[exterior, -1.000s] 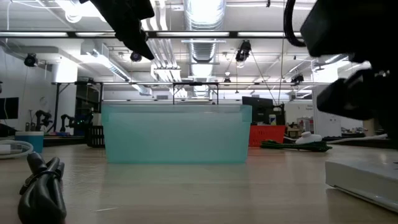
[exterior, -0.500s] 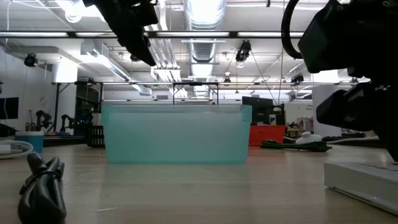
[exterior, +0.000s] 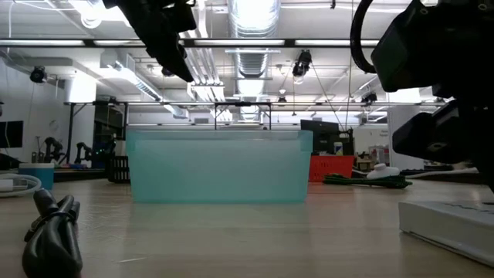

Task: Pick and place items into bin
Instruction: Put the white card reader box into the black bin

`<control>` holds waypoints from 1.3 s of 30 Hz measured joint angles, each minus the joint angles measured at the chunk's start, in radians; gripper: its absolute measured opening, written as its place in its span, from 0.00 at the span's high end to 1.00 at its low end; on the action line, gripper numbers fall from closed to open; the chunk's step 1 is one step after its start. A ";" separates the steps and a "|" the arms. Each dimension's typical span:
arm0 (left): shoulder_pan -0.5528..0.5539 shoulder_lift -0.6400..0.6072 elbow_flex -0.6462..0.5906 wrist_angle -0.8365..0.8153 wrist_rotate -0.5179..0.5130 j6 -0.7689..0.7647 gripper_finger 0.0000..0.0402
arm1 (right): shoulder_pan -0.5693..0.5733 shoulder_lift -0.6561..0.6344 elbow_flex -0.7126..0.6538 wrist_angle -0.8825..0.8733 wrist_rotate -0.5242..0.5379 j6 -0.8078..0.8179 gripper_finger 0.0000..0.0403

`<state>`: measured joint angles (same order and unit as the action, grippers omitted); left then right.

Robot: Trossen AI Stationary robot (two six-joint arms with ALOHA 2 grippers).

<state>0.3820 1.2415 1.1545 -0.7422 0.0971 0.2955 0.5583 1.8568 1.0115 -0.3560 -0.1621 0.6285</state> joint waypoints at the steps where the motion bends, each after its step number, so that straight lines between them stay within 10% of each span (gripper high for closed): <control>1: 0.000 0.000 0.000 0.000 0.000 0.000 0.53 | 0.000 0.000 0.000 -0.001 0.001 -0.006 0.83; 16: 0.000 0.000 0.000 0.000 0.000 0.000 0.53 | -0.002 -0.006 -0.002 -0.002 0.013 -0.078 0.98; 39: 0.000 0.000 0.000 0.000 0.000 -0.001 0.53 | 0.007 -0.251 -0.008 -0.059 0.499 -0.244 0.98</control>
<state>0.3818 1.2415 1.1542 -0.7419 0.0975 0.2944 0.5650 1.6061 1.0039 -0.4150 0.3374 0.3842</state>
